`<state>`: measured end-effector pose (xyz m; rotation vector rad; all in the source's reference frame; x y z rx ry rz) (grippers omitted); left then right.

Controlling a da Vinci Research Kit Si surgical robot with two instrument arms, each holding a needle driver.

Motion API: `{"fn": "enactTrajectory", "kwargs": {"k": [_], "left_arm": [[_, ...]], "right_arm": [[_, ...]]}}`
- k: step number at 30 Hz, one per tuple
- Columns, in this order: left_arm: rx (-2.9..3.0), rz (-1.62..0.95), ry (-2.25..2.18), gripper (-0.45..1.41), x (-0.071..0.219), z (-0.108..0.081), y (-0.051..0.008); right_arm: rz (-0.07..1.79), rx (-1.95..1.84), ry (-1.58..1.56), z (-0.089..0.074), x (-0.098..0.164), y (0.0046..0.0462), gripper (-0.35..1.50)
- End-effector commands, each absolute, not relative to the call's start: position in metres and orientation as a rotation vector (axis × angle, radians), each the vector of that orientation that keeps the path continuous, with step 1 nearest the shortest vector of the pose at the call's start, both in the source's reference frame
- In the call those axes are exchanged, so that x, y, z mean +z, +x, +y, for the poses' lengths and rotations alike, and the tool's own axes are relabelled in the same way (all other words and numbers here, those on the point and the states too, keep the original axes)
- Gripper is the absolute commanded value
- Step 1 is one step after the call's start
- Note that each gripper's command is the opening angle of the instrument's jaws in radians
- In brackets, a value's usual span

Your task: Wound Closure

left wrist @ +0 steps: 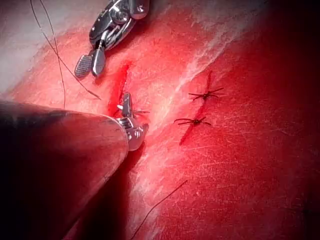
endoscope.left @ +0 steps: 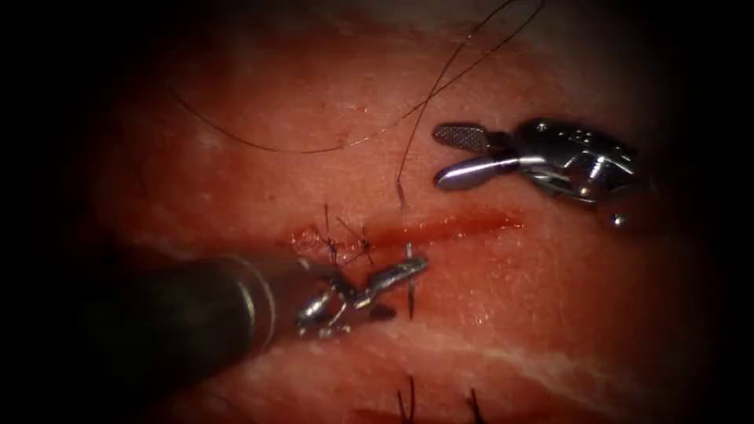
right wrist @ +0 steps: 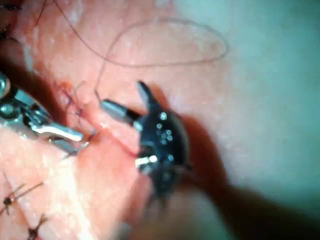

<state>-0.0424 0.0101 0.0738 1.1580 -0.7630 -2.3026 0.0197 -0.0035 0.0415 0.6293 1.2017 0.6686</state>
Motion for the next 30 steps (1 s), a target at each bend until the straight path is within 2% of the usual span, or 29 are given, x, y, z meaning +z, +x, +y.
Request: {"fn": "enactTrajectory", "kwargs": {"k": [1, 17, 19, 20, 21, 22, 30], "left_arm": [[-2.299, -0.768, 1.174, 0.61, 0.0743, 0.0096, -0.0431], [-2.279, -0.839, 1.225, 0.46, 0.0754, 0.0110, -0.0438], [-2.279, -0.846, 1.227, 0.34, 0.0755, 0.0111, -0.0437], [-2.278, -0.850, 1.229, 0.16, 0.0755, 0.0112, -0.0437], [-2.277, -0.853, 1.231, -0.31, 0.0755, 0.0112, -0.0437], [-2.277, -0.853, 1.231, -0.45, 0.0755, 0.0112, -0.0437], [-2.289, -0.822, 1.281, -0.45, 0.0737, 0.0104, -0.0436]], "right_arm": [[1.200, 0.665, 0.633, -0.0048, 0.0423, 0.0199, 1.01], [1.204, 0.662, 0.618, -0.0058, 0.0431, 0.0204, 1.01], [1.200, 0.662, 0.614, -0.0060, 0.0432, 0.0204, 1.01], [1.200, 0.662, 0.614, -0.0060, 0.0432, 0.0204, 1.01], [1.200, 0.662, 0.614, -0.0060, 0.0432, 0.0204, 1.01], [1.200, 0.662, 0.614, -0.0060, 0.0432, 0.0204, 1.01], [1.200, 0.662, 0.614, -0.0060, 0.0433, 0.0203, 1.01]]}}
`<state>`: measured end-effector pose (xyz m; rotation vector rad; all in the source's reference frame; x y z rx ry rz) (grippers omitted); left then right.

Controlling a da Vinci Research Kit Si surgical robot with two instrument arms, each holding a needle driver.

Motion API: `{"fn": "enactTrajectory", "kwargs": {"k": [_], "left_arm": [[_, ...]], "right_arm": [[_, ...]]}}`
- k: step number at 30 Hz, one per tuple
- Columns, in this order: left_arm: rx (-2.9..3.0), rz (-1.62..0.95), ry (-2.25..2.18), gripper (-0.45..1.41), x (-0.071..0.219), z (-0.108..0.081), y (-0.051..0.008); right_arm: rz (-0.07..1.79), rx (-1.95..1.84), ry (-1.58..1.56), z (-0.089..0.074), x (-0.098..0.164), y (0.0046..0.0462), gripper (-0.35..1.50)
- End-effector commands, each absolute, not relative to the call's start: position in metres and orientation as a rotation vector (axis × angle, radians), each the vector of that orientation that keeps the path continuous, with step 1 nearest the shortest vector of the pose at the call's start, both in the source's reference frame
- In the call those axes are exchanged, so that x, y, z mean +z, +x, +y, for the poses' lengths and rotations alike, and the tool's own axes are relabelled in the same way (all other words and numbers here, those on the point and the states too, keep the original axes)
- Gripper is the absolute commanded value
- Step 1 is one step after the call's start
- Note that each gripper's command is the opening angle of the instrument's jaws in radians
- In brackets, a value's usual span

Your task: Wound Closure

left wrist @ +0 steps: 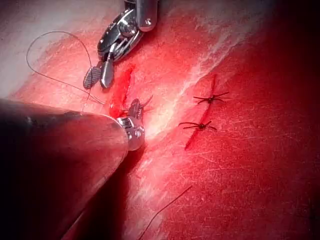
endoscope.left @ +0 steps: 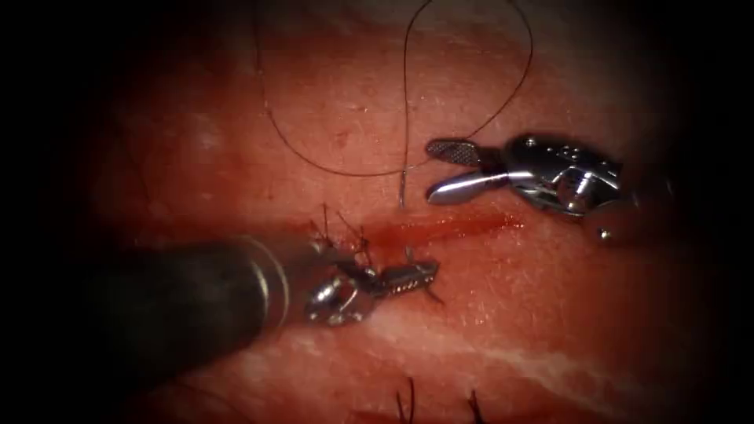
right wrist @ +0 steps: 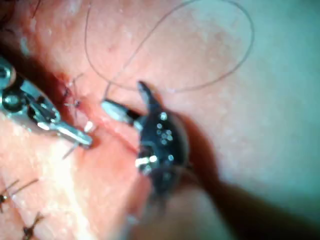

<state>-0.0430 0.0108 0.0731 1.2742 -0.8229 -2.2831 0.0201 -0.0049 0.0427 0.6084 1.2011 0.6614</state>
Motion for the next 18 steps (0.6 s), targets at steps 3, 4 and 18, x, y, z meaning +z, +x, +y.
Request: {"fn": "enactTrajectory", "kwargs": {"k": [3, 4, 18], "left_arm": [[-2.330, -0.749, 1.393, -0.45, 0.0724, 0.0106, -0.0438], [-2.348, -0.713, 1.427, -0.45, 0.0720, 0.0108, -0.0438], [-2.673, 0.267, 2.056, -0.45, 0.0693, 0.0131, -0.0435]], "right_arm": [[1.200, 0.662, 0.614, -0.0060, 0.0433, 0.0203, 1.01], [1.200, 0.662, 0.614, -0.0060, 0.0433, 0.0203, 1.01], [1.200, 0.655, 0.623, -0.0063, 0.0427, 0.0190, 1.01]]}}
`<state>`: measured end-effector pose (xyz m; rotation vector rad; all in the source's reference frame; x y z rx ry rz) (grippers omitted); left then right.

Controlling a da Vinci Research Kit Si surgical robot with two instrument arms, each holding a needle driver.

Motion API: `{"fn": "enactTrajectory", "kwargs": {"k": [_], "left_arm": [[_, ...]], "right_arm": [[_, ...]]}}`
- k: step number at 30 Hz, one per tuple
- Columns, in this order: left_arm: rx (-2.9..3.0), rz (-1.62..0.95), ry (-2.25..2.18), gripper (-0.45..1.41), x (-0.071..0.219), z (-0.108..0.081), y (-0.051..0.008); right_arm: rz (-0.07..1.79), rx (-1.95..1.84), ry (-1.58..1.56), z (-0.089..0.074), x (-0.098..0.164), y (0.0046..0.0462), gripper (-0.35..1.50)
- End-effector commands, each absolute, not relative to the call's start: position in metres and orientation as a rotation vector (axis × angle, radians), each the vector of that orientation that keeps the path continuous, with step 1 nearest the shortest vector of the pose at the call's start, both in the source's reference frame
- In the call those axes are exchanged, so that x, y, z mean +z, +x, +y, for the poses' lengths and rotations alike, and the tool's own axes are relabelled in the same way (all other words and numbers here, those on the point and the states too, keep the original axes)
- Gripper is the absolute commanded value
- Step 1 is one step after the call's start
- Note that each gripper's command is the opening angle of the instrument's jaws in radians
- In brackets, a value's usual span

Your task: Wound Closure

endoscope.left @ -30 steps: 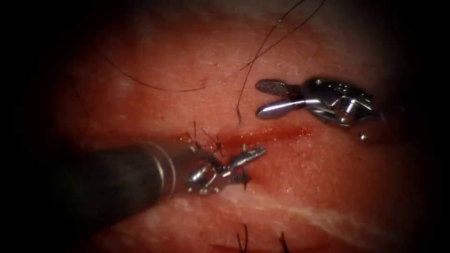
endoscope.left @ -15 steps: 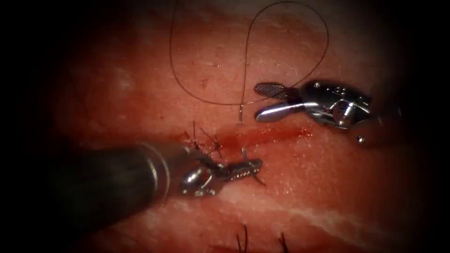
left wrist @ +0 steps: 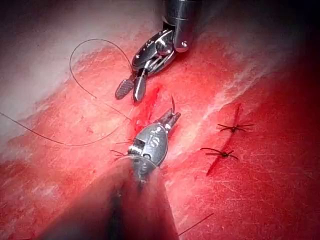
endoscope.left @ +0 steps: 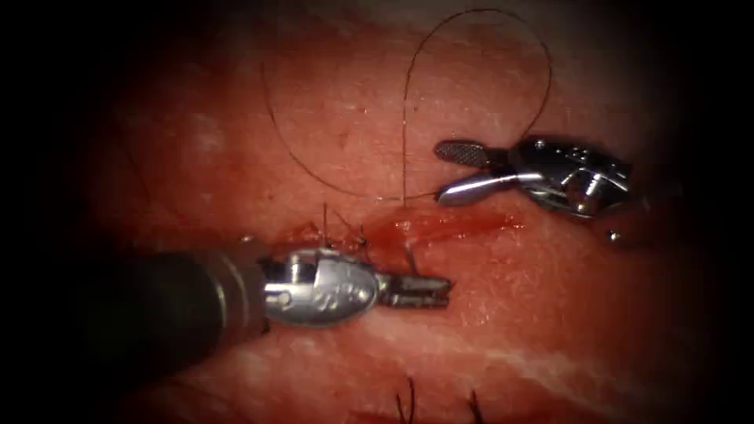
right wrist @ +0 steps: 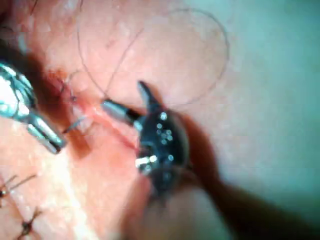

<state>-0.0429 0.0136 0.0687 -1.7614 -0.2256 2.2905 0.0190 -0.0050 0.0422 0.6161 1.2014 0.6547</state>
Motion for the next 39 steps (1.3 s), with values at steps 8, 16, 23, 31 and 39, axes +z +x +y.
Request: {"fn": "enactTrajectory", "kwargs": {"k": [8, 16, 23, 31, 39], "left_arm": [[2.040, -0.468, -1.806, -0.45, 0.0670, 0.0139, -0.0425], [2.066, -0.429, -1.924, -0.45, 0.0629, 0.0143, -0.0425], [2.355, -0.072, -2.000, -0.45, 0.0607, 0.0149, -0.0430], [2.613, 0.355, -1.919, -0.45, 0.0595, 0.0184, -0.0422], [2.691, 0.494, -1.847, -0.45, 0.0602, 0.0194, -0.0414]], "right_arm": [[1.202, 0.641, 0.634, -0.0071, 0.0420, 0.0173, 1.01], [1.205, 0.615, 0.654, -0.0091, 0.0404, 0.0140, 1.01], [1.214, 0.578, 0.657, -0.0117, 0.0381, 0.0115, 1.11], [1.225, 0.543, 0.645, -0.0139, 0.0372, 0.0109, 1.25], [1.206, 0.644, 0.717, -0.0139, 0.0359, 0.0113, 0.99]]}}
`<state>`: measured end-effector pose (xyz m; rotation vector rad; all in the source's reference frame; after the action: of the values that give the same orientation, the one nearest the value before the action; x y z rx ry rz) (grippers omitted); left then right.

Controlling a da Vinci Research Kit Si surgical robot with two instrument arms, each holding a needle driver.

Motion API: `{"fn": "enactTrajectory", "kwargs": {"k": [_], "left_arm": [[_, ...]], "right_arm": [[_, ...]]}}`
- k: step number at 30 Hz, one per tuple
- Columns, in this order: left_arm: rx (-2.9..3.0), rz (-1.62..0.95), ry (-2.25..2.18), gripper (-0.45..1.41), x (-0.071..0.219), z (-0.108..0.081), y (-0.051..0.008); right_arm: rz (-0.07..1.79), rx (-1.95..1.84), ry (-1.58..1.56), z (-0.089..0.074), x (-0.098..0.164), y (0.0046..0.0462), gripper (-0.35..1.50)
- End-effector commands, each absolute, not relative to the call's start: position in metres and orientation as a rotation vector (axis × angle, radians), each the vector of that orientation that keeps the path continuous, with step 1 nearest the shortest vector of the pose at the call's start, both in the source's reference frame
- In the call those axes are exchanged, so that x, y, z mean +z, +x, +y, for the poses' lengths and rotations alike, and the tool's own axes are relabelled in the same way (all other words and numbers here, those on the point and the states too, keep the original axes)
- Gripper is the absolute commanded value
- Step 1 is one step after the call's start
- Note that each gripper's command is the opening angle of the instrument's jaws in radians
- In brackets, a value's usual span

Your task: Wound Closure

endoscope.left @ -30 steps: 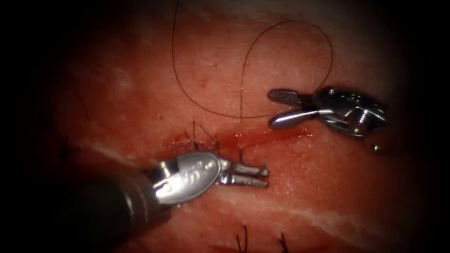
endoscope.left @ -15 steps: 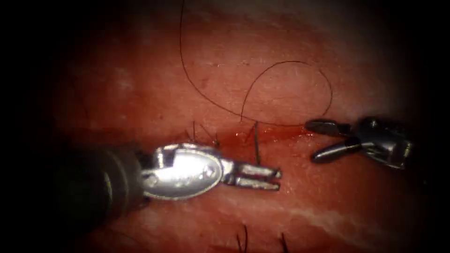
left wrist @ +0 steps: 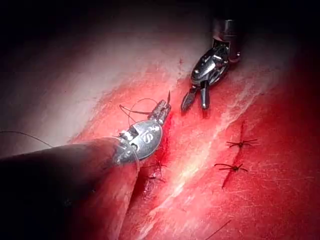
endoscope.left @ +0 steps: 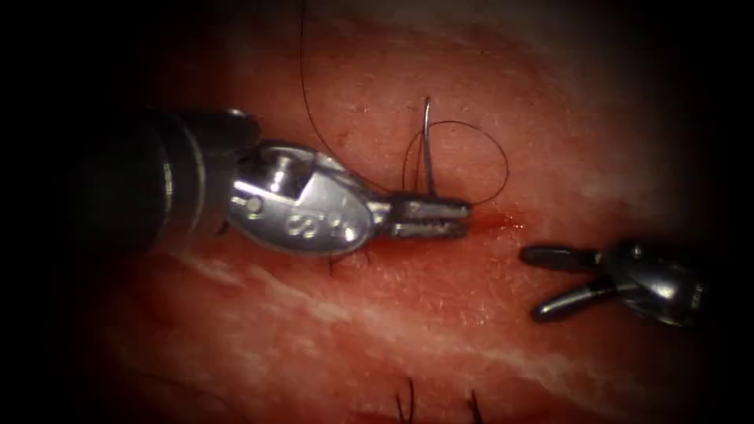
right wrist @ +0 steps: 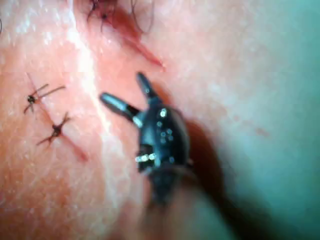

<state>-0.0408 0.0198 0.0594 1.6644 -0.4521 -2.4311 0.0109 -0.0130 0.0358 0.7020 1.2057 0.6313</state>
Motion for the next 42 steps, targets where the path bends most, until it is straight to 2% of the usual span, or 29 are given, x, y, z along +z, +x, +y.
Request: {"fn": "enactTrajectory", "kwargs": {"k": [1, 5, 15, 24, 33, 38, 42], "left_arm": [[-2.437, -0.451, 1.662, -0.45, 0.0603, 0.0191, -0.0415], [-2.438, -0.470, 1.628, -0.45, 0.0613, 0.0169, -0.0419], [-2.402, -0.498, 1.563, -0.45, 0.0632, 0.0133, -0.0436], [-2.367, -0.537, 1.526, -0.45, 0.0622, 0.0123, -0.0437], [-2.326, -0.576, 1.488, -0.45, 0.0613, 0.0117, -0.0441], [-2.325, -0.576, 1.489, -0.45, 0.0617, 0.0120, -0.0440], [-2.324, -0.576, 1.489, -0.45, 0.0620, 0.0120, -0.0439]], "right_arm": [[1.209, 0.661, 0.726, -0.0136, 0.0356, 0.0114, 0.98], [1.234, 0.744, 0.793, -0.0120, 0.0347, 0.0119, 0.78], [1.186, 0.910, 0.984, -0.0114, 0.0339, 0.0162, 0.54], [1.142, 1.005, 1.087, -0.0118, 0.0348, 0.0197, 0.49], [1.090, 1.095, 1.171, -0.0118, 0.0357, 0.0203, 0.47], [1.072, 1.098, 1.249, -0.0121, 0.0357, 0.0209, 0.36], [1.076, 1.089, 1.267, -0.0121, 0.0355, 0.0210, 0.34]]}}
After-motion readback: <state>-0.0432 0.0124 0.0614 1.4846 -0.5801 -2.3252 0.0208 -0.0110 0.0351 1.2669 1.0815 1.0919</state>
